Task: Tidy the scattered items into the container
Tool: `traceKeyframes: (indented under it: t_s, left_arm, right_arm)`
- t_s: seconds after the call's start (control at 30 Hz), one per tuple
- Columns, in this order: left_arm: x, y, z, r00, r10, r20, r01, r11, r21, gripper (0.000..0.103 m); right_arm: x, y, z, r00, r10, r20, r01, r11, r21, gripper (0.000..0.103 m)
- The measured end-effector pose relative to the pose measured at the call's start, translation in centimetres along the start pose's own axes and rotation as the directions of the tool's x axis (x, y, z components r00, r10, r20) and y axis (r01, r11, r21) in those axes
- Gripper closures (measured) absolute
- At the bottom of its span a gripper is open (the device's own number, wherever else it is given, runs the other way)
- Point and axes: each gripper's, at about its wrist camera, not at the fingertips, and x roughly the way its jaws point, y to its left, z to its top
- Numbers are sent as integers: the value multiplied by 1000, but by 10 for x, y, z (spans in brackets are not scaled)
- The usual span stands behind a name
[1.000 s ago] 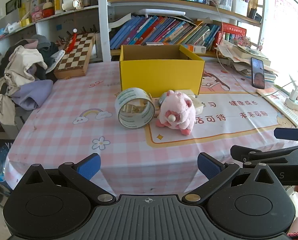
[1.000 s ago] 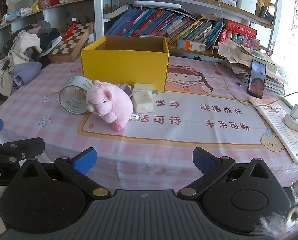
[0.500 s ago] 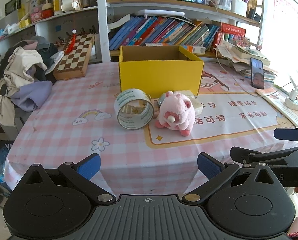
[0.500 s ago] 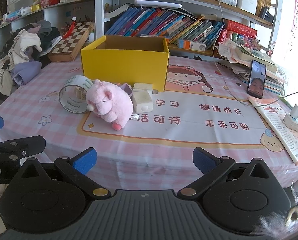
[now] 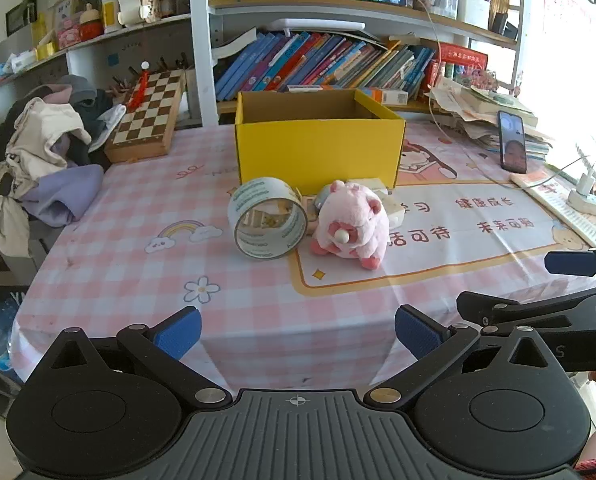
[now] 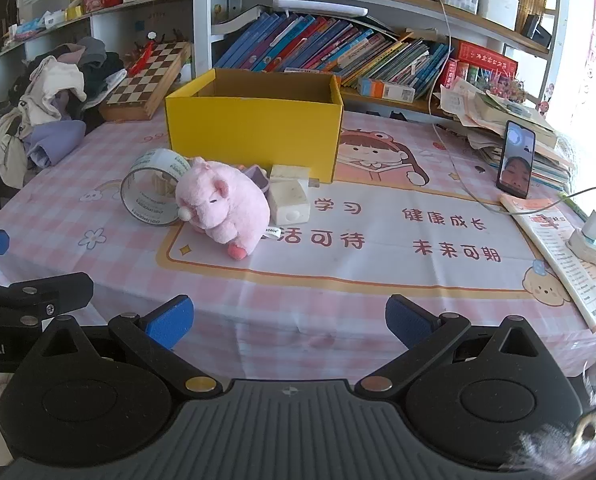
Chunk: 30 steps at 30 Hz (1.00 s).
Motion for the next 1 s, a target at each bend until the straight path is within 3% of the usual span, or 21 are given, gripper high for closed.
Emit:
traceKeyframes:
  t_s: [1.0]
  left_arm:
    - [3,4,2,1000,-7,-6,7,1000,-4,0]
  right_arm:
    - [5,4,1,1000,17,-2,-17,1000,2,0]
